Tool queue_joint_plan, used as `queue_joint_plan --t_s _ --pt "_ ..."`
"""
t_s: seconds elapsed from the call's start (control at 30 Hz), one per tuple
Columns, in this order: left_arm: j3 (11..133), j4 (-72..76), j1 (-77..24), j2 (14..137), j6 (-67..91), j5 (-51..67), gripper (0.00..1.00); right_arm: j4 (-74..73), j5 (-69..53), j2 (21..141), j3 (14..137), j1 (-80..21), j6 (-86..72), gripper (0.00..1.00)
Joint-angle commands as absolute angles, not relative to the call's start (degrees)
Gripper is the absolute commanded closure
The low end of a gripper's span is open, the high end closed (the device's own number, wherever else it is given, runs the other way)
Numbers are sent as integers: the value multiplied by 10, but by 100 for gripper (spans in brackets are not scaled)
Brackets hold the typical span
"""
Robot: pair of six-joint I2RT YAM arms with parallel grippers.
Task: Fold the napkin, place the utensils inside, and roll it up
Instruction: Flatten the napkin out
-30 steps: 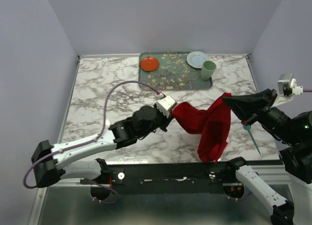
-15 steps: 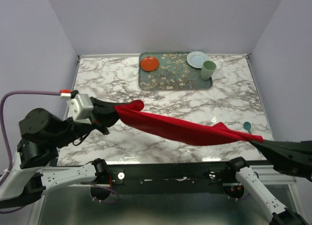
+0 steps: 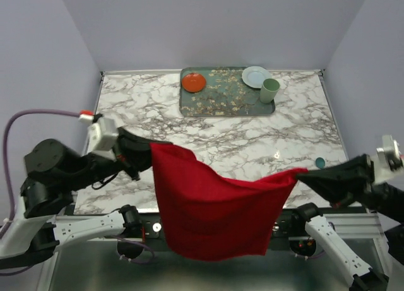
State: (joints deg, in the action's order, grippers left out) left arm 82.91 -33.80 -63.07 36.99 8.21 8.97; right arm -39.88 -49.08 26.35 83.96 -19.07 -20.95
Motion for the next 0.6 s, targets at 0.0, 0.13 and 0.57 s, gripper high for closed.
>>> queue_joint_plan --t_s 0.0,0.13,0.57 --pt "774 -374 -626 461 162 -79 100 -525 -218 331 807 -192 -232 99" --pt "713 -383 -473 559 208 -46 100 -555 -130 443 675 -192 -245 99" --pt "633 -303 -318 758 201 -95 100 -376 63 639 568 -153 -191 99"
